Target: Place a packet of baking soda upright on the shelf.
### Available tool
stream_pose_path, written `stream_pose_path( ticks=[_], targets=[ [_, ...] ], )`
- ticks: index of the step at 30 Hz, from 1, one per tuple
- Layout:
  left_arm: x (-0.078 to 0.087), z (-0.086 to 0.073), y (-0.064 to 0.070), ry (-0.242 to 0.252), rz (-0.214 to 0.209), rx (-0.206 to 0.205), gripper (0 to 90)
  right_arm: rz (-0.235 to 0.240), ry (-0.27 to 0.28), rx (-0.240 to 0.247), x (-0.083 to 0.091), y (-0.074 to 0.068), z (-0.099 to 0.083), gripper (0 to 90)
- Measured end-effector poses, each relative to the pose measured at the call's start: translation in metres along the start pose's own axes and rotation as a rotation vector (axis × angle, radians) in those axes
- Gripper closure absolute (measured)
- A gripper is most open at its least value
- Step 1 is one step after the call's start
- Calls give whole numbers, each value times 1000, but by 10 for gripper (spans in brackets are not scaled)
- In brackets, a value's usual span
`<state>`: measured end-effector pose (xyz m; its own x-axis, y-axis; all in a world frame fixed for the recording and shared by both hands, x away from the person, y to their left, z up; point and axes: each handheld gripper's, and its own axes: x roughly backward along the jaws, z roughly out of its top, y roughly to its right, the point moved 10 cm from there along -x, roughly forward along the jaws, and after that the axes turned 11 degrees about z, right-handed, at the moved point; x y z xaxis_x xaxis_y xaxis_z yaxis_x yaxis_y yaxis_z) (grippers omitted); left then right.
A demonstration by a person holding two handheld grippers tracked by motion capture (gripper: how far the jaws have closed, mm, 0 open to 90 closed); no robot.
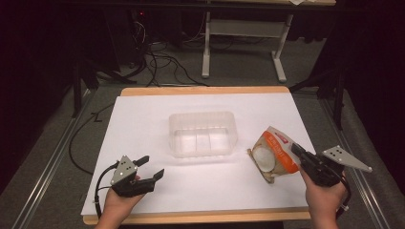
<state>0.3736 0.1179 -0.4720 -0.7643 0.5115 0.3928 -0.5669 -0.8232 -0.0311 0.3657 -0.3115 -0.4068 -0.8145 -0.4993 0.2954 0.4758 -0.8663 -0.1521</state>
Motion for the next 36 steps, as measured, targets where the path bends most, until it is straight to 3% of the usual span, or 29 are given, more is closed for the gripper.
stream_pose_path(
  ticks=[4, 11, 16, 21, 28, 36],
  targets=[
    [1, 1, 0, 7, -3, -3, 276, -20, -12, 34, -11, -6, 9, 900],
    [3, 2, -1, 17, -4, 0, 276, -52, 19, 39, -21, -10, 21, 900],
    [3, 1, -1, 14, -2, 4, 275, -19, 3, 18, -26, -12, 11, 900],
    [0, 0, 0, 6, 1, -7, 274, 53, 18, 5, -27, -11, 7, 855],
    [-1, -2, 4, 0, -5, -18, 271, 78, 25, 4, -26, -7, 3, 779],
    [1, -2, 4, 1, -13, -20, 271, 70, 20, 20, -27, -4, -1, 669]
  ],
)
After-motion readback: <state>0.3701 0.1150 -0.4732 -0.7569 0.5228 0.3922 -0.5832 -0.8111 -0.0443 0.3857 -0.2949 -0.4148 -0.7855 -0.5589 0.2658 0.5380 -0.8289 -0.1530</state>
